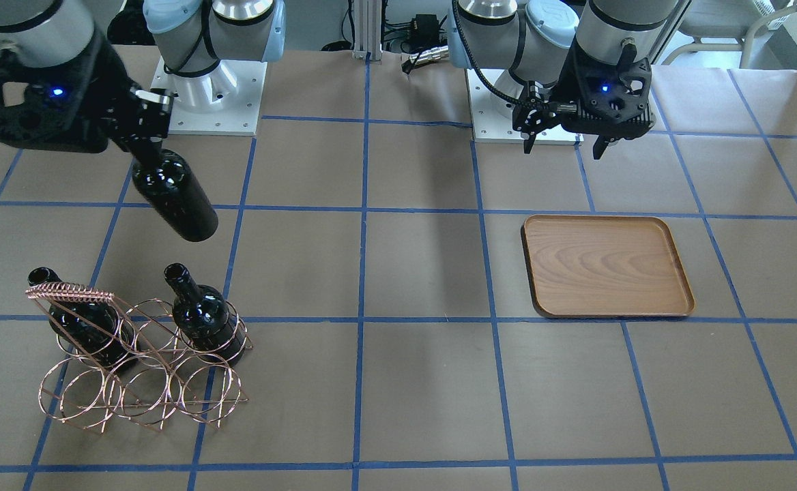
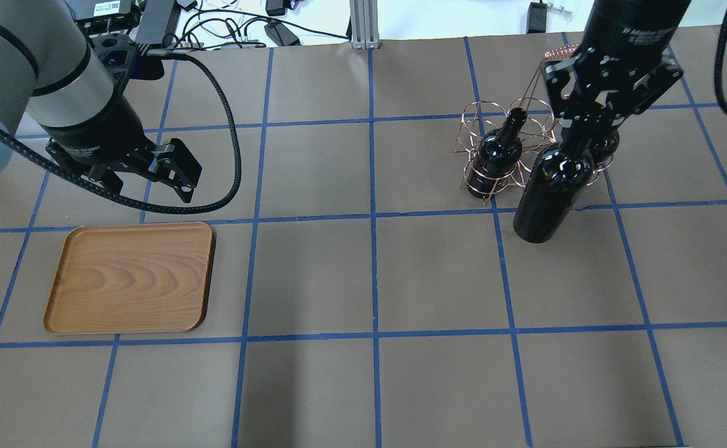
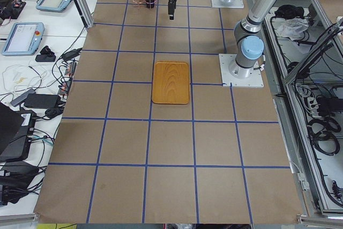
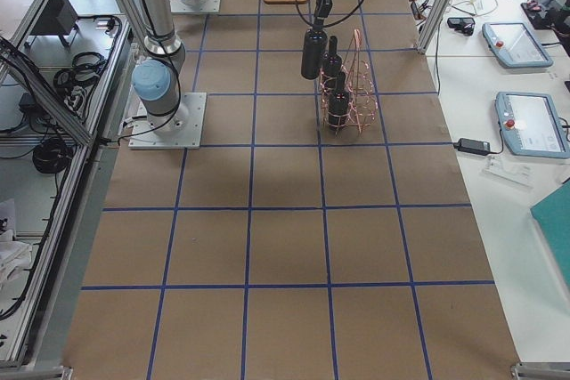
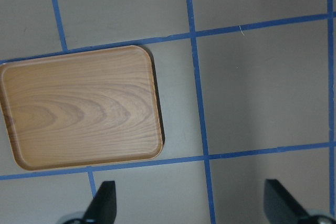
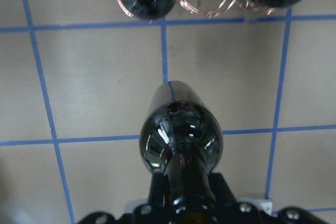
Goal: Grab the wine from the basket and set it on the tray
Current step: 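Pull the bottle out of the rack and carry it toward the tray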
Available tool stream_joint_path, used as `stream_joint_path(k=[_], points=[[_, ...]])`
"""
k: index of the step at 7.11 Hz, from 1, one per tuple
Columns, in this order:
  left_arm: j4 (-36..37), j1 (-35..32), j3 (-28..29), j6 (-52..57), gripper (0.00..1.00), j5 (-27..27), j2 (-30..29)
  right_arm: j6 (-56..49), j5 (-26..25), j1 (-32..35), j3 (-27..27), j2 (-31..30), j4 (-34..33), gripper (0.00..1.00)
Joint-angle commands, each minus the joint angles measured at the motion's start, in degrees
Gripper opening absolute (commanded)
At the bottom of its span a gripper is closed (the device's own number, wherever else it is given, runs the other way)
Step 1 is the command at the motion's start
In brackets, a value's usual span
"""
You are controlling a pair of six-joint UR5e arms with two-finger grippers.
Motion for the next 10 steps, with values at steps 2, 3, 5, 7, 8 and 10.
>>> stream_joint_path(k=[2,3,5,7,8,10], points=[[1.7,6.34,0.94,2.23,1.0,-0.82,-0.26,21.21,0.45,16.68,10.62,0.26,-16.16,0.0],[1.44,9.43,1.64,5.54,1.0,-0.83,0.18,28.94,3.33,21.08,9.05,4.55,-23.06,0.0],[2.75,11.13,1.91,11.98,1.0,-0.3,0.27,37.41,2.66,27.07,-3.2,14.91,-23.75,0.0],[2.76,11.05,1.91,11.38,1.0,-0.22,0.1,42.97,3.09,30.17,-8.88,20.23,-23.83,0.0],[2.76,11.04,1.91,11.46,1.0,-0.39,0.09,44.03,2.57,32.62,-9.16,21.63,-23.92,0.0],[2.76,10.52,1.91,11.29,1.0,-0.74,-0.08,46.31,2.65,34.31,-9.68,22.96,-24.45,0.0]])
